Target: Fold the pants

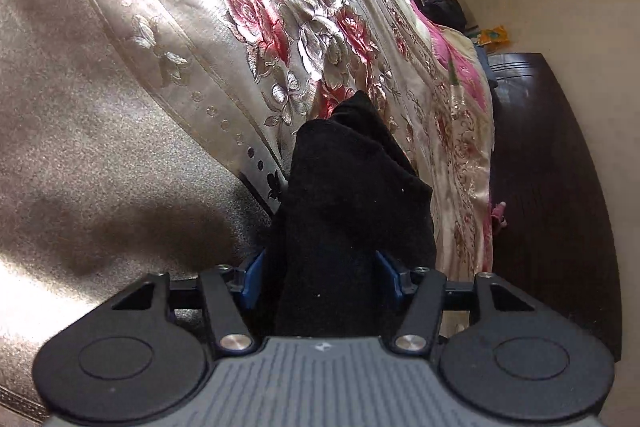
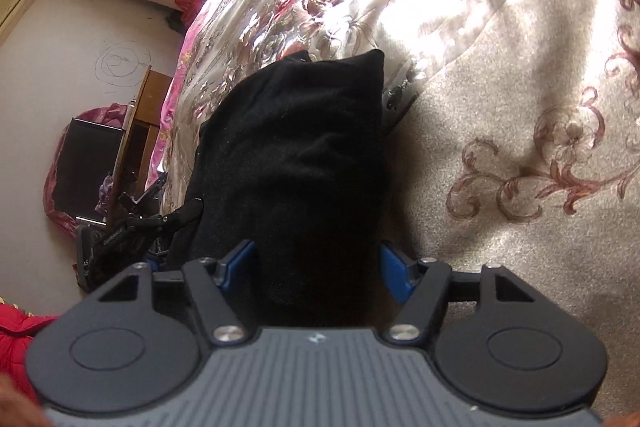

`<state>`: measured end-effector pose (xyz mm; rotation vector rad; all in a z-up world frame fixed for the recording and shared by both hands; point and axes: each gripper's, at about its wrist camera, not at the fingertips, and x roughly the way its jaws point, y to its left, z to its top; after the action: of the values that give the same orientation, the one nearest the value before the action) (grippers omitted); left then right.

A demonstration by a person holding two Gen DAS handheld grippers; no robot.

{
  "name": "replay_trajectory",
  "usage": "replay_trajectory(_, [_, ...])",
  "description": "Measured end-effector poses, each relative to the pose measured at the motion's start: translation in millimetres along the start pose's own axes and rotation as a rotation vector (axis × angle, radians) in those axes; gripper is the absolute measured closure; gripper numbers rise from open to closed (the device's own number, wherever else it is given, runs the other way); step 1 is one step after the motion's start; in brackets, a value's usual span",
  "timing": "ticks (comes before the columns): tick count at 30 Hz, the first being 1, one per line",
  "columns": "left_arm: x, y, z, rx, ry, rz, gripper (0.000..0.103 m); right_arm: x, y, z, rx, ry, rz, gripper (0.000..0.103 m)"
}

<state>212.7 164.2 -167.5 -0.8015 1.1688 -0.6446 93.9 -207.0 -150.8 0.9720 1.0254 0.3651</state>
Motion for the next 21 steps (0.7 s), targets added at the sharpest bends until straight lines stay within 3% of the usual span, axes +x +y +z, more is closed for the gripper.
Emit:
replay_trajectory(4, [2,5,-6,-0.02,-0.011,-0.022,0.047,16,-7,1,0.032,-0.008,0.046,0.044])
replay_trajectory(9, [2,-1,-14,-0.036,-0.054,-0.067,0.06,7,-1,9,-0.025,-0.031,0.057,0.065])
replay_trajectory(14, [23,-26,-13,-0.027,-0.073,-0.114,0.063,-22,2,32,-0.073,-0.073,0.025,0.068])
replay_trajectory(21, [77,-75,11,-0.01,-0.113,-0.151,0.064,-62,9,99,-0.153,-0.113,-0.049,0.068])
